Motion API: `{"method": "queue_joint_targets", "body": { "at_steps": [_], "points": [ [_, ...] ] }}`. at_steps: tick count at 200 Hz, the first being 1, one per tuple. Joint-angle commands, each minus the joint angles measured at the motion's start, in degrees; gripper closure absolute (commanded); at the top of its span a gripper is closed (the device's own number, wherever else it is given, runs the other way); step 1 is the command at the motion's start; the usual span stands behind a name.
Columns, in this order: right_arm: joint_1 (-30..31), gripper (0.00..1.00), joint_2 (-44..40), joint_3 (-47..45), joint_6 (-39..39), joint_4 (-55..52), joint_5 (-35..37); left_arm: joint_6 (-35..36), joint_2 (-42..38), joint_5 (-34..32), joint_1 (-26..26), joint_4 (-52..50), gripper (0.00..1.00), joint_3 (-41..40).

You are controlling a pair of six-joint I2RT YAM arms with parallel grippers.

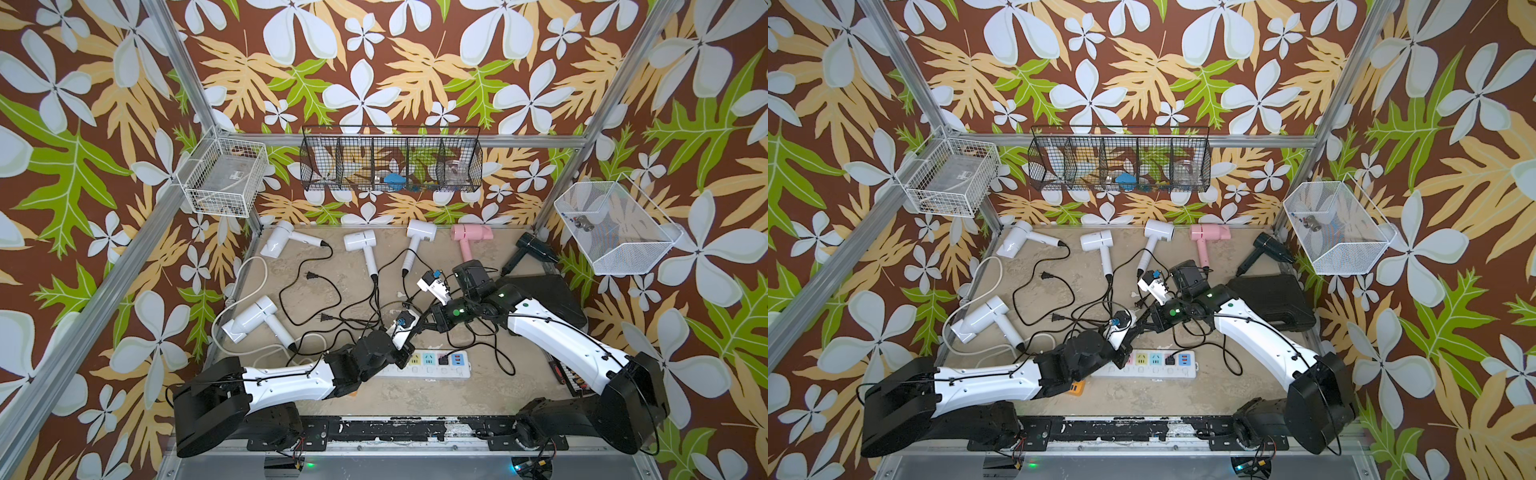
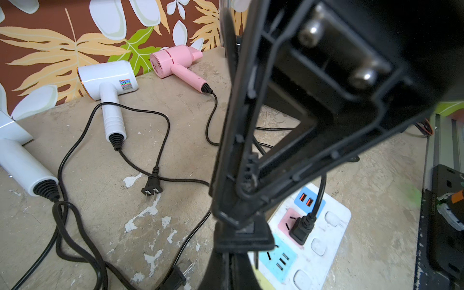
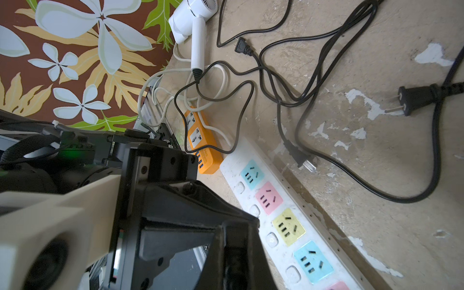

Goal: Charge the blow dryers
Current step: Adjust the plug, then insert the plug into the socket.

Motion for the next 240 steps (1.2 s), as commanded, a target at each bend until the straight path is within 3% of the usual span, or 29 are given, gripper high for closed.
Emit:
{"method": "queue_joint_targets", "body": {
  "at_steps": [1,47,99,137,169,206,240],
  "points": [
    [0.09,1.00,0.03,0.68,-1.65,-1.11,0.39,-0.29,-0.17,-0.62,-0.05,1.04,0.96,0.39],
    [0.11,1.00,-1.49,1.78,-3.23,-0.85,7.70,-1.48,-1.08,-0.78,-0.01,1.75,0.48,-0.25],
    [0.22,1.00,-3.49,2.11,-3.69,1.37,18.72,-2.88,-3.20,-3.04,-0.01,3.26,0.19,-1.80],
    [1.36,1.00,-8.65,-4.36,-12.01,9.94,21.29,-4.38,-5.23,-4.56,0.12,4.18,0.07,-2.97],
    [1.49,1.00,-16.09,-12.98,-22.16,19.84,25.23,-6.52,-5.90,-3.82,1.60,3.98,0.03,-3.28],
    [1.58,1.00,-16.07,-14.85,-33.23,18.25,20.77,-11.77,-7.28,2.19,7.61,4.04,0.02,-4.42],
    [4.46,1.00,-14.87,-16.57,-43.28,14.40,20.55,-14.71,-7.22,2.81,10.59,3.52,0.00,-4.78]
  ]
}}
